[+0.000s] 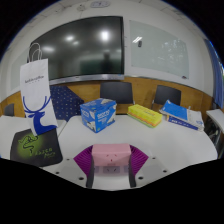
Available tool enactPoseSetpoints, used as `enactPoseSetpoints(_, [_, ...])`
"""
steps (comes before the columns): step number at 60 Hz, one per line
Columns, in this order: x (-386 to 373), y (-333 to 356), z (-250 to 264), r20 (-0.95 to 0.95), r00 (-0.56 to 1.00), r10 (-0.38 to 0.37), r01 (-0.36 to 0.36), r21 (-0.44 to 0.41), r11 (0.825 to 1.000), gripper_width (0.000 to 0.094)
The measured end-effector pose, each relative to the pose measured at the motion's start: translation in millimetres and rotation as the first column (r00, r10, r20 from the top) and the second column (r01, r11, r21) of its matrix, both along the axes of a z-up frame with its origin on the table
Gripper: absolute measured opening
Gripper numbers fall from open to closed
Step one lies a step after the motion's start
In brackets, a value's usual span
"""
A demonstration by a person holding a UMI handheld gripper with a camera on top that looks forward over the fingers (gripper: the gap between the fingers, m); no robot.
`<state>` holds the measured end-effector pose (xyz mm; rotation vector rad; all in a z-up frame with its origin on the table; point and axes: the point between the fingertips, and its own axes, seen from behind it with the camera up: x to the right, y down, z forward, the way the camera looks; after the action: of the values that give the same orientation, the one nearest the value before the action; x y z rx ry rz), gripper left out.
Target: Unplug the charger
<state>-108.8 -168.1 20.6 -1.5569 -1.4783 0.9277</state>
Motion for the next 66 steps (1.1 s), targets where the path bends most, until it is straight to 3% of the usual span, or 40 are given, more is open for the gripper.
enactPoseSetpoints(4, [-2.9,1.9,15.2,-0.030,0.999,0.015,-0.016,-0.028,0.999,0.0475])
enactPoseSetpoints(8, [-18.5,12.2,94.8,-0.204,0.979,0.023,-0.014,0.047,0.999,0.0468])
enactPoseSetpoints(11, [-22.1,12.0,127.4,-0.202,0.979,0.034,-0.035,-0.005,0.999,0.0469])
enactPoseSetpoints(13, [-24.4,18.0,144.6,-0.184,0.983,0.020,-0.027,-0.035,0.999,0.0469])
enactPoseSetpoints(19, [-26.4,71.8,163.9,-0.140,0.989,-0.044,0.045,0.002,0.999,0.0469])
enactPoseSetpoints(29, [-6.7,168.1,118.3,0.006,0.989,-0.145,0.145,0.038,0.989,0.0475])
enactPoseSetpoints(47, [24.5,217.6,-12.5,0.284,0.947,-0.148,0.139,0.051,0.989,0.0510])
enactPoseSetpoints(56, [25.0,216.5,-40.1,0.348,0.932,-0.102,0.094,0.039,0.995,0.0630])
enactPoseSetpoints(61, [29.8,220.0,-35.0,0.352,0.930,-0.104,0.090,0.055,0.994,0.0864])
enactPoseSetpoints(66, [41.0,224.8,-9.7,0.323,0.940,-0.115,0.096,0.072,0.993,0.0854])
